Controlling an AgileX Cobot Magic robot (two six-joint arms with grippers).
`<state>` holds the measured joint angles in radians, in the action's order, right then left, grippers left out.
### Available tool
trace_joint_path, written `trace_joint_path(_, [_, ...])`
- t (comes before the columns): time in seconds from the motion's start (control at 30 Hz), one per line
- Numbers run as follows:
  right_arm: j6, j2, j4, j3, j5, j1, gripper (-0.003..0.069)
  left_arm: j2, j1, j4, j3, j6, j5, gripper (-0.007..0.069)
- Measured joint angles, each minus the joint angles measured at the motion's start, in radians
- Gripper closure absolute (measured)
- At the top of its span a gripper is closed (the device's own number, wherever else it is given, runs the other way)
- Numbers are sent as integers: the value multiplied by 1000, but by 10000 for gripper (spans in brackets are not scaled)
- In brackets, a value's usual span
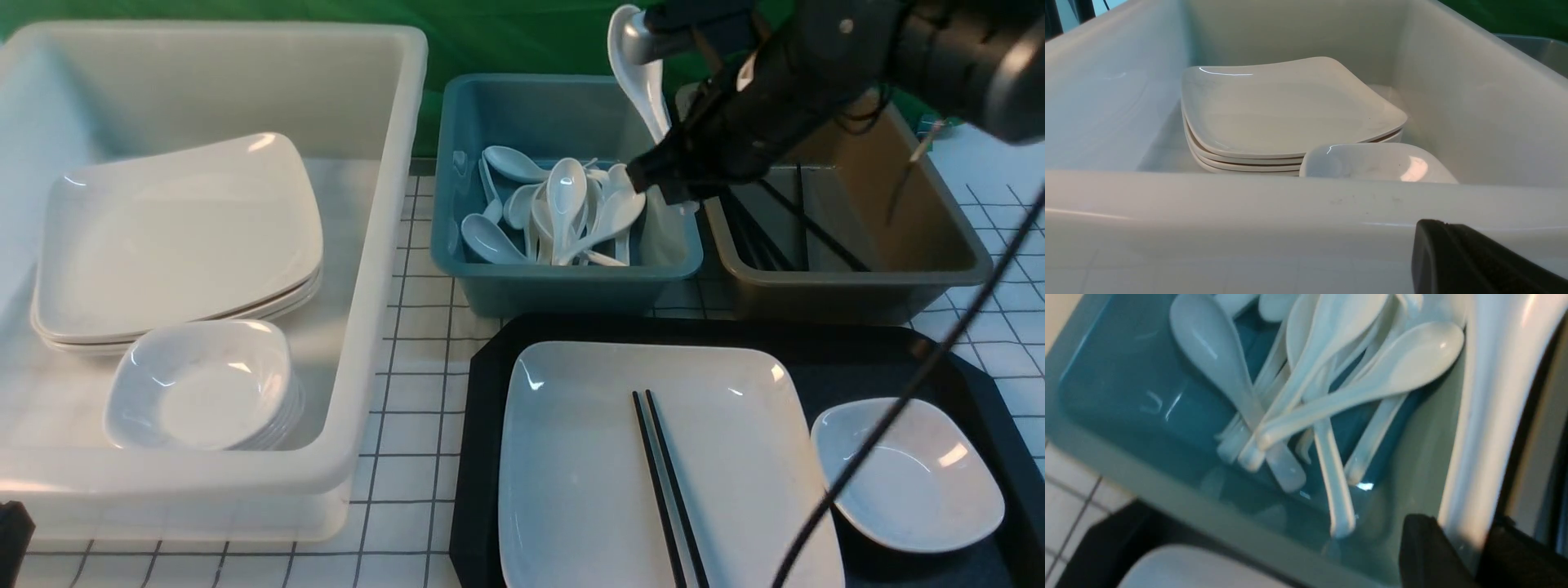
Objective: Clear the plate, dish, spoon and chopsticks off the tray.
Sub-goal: Use the right arm to put the soup spoon into the small storage box in the middle
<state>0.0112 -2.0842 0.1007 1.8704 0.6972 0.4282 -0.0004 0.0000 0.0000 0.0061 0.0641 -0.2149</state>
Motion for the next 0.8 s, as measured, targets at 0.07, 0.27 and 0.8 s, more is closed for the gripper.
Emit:
trace_joint_path(0.07, [-22, -65, -7, 72, -2, 0, 477, 0, 0, 0, 0, 0, 0, 604])
trace_joint_path(0.27, [-34, -143, -11, 148, -8, 0, 470, 0, 0, 0, 0, 0, 0, 604])
trace_joint_path(0.8, [-3, 13, -19, 215, 349, 2, 416, 0, 0, 0, 0, 0, 0, 604])
